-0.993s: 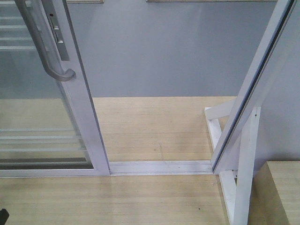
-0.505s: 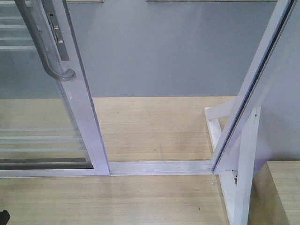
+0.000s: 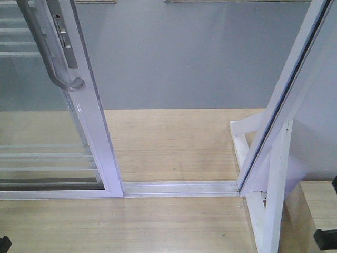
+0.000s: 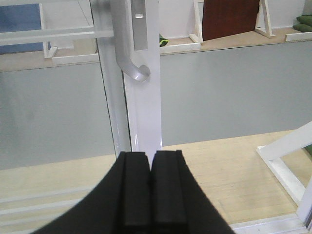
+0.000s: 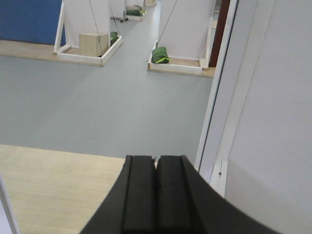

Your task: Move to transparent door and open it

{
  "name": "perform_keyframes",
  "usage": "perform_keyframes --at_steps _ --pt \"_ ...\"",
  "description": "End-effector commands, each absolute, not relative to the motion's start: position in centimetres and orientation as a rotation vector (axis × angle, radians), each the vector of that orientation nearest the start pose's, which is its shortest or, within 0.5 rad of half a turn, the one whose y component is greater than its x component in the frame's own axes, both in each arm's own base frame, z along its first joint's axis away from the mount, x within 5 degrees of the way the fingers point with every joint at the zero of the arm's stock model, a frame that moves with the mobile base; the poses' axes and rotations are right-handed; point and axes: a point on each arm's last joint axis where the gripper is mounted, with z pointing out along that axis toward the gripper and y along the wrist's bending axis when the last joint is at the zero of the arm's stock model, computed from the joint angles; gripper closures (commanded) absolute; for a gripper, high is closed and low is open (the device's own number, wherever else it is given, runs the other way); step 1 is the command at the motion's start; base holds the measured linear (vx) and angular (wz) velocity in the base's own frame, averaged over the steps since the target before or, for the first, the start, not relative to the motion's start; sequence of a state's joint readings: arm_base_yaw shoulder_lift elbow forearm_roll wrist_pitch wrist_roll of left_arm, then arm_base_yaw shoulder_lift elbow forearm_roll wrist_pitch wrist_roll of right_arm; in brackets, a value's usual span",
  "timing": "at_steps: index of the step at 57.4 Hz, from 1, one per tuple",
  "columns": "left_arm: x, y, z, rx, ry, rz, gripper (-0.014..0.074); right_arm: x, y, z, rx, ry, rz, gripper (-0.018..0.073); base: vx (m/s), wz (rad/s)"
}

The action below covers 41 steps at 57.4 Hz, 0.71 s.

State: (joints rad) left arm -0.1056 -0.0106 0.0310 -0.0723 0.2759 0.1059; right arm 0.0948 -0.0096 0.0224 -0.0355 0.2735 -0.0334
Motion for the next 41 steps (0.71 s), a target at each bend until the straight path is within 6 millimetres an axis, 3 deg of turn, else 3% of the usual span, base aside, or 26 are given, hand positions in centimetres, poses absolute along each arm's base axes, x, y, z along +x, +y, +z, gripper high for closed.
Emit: perform_keyframes --at_steps 1,41 --pt "5.49 -0.75 18.33 0.124 1.692 -0.080 0.0599 5.53 0.43 18.69 -0.131 1.665 0.004 0.0561 0.00 0.00" --pt "5.49 -0.75 18.33 0.124 1.692 -0.080 0.0599 5.51 0.42 18.45 -0.133 1.691 0.003 0.0561 0.00 0.00"
